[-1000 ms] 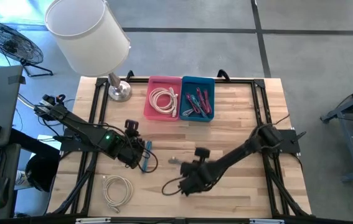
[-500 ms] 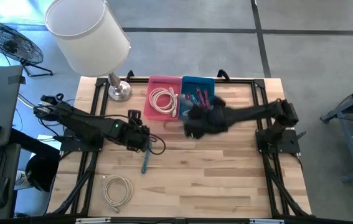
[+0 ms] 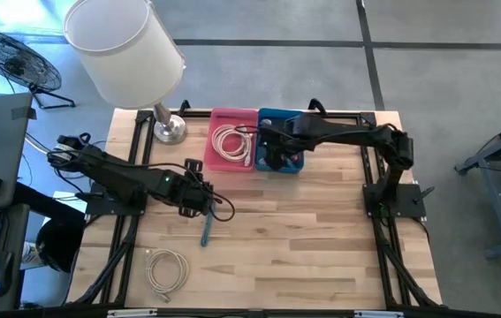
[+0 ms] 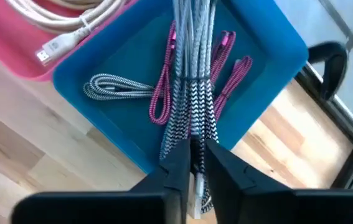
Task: Pick & Place USB Port
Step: Put the white and black charger cable into the blue bin, then put the light brown hdmi cable into the pink bin
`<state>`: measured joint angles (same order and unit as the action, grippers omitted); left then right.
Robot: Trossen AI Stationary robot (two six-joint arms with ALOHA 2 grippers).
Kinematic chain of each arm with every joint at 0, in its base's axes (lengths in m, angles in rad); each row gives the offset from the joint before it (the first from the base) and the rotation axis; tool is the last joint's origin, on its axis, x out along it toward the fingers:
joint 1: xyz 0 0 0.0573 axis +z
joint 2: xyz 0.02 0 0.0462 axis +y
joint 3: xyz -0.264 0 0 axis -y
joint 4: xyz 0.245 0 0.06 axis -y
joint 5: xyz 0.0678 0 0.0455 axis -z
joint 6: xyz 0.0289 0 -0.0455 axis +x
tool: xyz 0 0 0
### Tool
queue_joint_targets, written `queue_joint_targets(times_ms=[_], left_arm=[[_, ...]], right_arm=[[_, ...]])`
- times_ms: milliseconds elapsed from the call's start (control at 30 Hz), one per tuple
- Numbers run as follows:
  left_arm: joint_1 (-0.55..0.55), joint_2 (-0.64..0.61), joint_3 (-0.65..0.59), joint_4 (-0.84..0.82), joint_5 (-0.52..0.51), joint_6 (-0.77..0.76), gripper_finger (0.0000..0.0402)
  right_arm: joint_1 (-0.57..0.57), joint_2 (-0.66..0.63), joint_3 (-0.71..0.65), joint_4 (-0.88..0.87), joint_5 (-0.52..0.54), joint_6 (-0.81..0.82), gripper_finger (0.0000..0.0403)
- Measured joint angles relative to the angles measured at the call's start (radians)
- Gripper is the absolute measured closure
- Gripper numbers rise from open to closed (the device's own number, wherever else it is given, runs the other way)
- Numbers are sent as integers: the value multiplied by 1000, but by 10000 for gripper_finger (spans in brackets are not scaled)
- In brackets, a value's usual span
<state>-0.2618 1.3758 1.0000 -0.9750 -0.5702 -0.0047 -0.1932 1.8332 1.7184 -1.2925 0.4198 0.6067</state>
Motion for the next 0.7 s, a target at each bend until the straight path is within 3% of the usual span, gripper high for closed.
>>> queue_joint_targets(times_ms=[300, 367, 467, 567, 633, 700], left_arm=[[0, 0, 0, 8, 36, 0, 254], [0, 0, 1, 1, 128, 1, 254], [-2, 0, 38, -126, 352, -31, 254], [-30, 0, 76, -302, 580, -200, 254], [-72, 0, 88, -374, 671, -309, 254], [-123, 0, 92, -408, 697, -384, 254]], right_arm=[[22, 0, 0, 15, 100, -91, 285], [22, 0, 0, 14, 99, -95, 266], [27, 0, 0, -9, 82, -119, 245], [42, 0, 0, -23, 75, -137, 234], [54, -1, 0, -24, 85, -153, 231], [65, -1, 0, -23, 91, -165, 230]])
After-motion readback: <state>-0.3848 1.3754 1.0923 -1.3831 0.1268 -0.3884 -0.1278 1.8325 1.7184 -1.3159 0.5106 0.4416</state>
